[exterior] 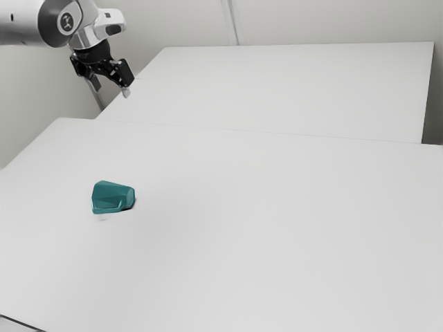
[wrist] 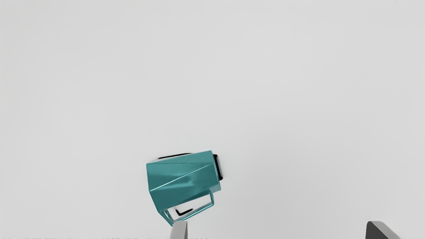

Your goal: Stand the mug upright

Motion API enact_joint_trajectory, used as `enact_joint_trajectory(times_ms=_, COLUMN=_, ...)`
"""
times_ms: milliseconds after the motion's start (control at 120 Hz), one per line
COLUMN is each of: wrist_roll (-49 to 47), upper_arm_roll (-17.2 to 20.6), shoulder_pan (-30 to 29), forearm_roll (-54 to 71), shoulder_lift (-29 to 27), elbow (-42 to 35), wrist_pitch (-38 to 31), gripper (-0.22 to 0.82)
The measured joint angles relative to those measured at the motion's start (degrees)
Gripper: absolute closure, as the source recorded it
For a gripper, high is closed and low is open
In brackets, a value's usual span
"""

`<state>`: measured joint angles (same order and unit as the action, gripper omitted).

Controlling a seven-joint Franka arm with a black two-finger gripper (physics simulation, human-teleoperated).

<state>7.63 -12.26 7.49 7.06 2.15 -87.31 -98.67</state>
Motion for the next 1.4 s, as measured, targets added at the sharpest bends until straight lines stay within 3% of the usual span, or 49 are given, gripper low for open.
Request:
enact_joint_trajectory(times_ms=292, wrist_roll=1.62, upper_arm_roll=-1.42, shoulder_pan=-0.17, forearm_roll=-0.21, shoulder_lift=-1.97, elbow=-2.89, wrist_pitch=-1.47, gripper=0.02)
enact_joint_trajectory(times_ms=642, wrist_roll=2.53, upper_arm_roll=-13.25, shoulder_pan=9.56, forearm_roll=-9.15, shoulder_lift=-5.02, elbow=-12.84, wrist_pitch=-6.90, gripper=0.02)
enact_joint_trajectory(times_ms=892, wrist_roll=4.20, upper_arm_roll=-20.98, shoulder_pan=1.06, forearm_roll=-17.92, shoulder_lift=-5.03, elbow=-18.13, wrist_pitch=-9.18, gripper=0.02)
enact_joint_trajectory(times_ms=1208, wrist_roll=15.43, upper_arm_roll=-24.70, shoulder_pan=-1.06, forearm_roll=-35.43, shoulder_lift=-2.03, elbow=-23.70, wrist_pitch=-9.59, gripper=0.02)
enact_joint_trajectory(times_ms=1400, wrist_roll=25.04, upper_arm_roll=-29.77, shoulder_pan=0.89, forearm_roll=-43.26, shoulder_lift=-1.90, elbow=-27.86, wrist_pitch=-7.09, gripper=0.02)
